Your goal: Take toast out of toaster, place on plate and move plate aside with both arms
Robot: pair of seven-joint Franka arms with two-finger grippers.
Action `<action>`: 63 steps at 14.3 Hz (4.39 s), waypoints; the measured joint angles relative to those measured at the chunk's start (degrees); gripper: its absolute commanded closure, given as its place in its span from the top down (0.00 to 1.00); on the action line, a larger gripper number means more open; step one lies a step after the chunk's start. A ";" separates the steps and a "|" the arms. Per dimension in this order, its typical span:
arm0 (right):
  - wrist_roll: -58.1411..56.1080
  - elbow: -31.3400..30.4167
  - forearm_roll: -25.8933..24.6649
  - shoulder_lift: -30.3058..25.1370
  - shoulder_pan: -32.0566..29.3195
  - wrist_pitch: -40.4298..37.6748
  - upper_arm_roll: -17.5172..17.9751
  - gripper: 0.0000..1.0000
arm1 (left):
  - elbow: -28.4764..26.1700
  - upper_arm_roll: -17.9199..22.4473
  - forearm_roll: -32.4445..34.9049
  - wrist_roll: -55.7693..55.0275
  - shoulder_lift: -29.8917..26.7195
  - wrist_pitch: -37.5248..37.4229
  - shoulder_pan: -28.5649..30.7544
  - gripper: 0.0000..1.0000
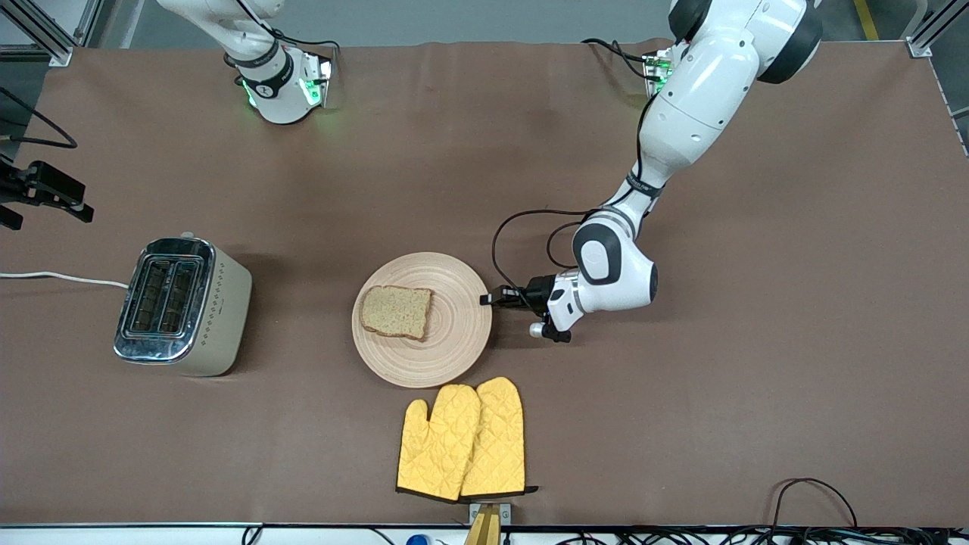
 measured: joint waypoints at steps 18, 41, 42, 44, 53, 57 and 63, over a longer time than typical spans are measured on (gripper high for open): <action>0.69 0.00 -0.11 -0.03 -1.02 -0.71 0.44 1.00 | 1.47 0.97 36.95 0.71 -6.55 -33.35 33.00 0.02; 0.87 0.01 -0.15 -0.64 -1.57 -3.45 0.50 1.00 | 7.14 1.39 46.91 2.93 -2.33 -37.06 54.99 1.00; 0.87 0.01 -0.15 -0.64 -1.57 -3.45 0.50 1.00 | 8.19 1.61 48.74 2.91 -2.36 -37.06 55.04 1.00; 0.87 0.01 -0.15 -0.64 -1.57 -3.46 0.50 1.00 | 11.13 1.73 53.34 2.85 -2.63 -37.06 55.20 1.00; 0.87 0.01 -0.15 -0.64 -1.57 -3.51 0.51 1.00 | 18.95 0.81 69.05 -3.77 -11.89 -37.20 47.32 1.00; 0.88 0.01 -0.15 -0.64 -1.59 -3.52 0.50 1.00 | 18.94 0.86 72.16 -8.89 -18.67 -40.05 43.69 1.00; 0.89 0.01 -0.15 -0.64 -1.77 -3.52 0.46 1.00 | 18.98 0.58 77.77 -23.63 -26.52 -45.13 33.46 1.00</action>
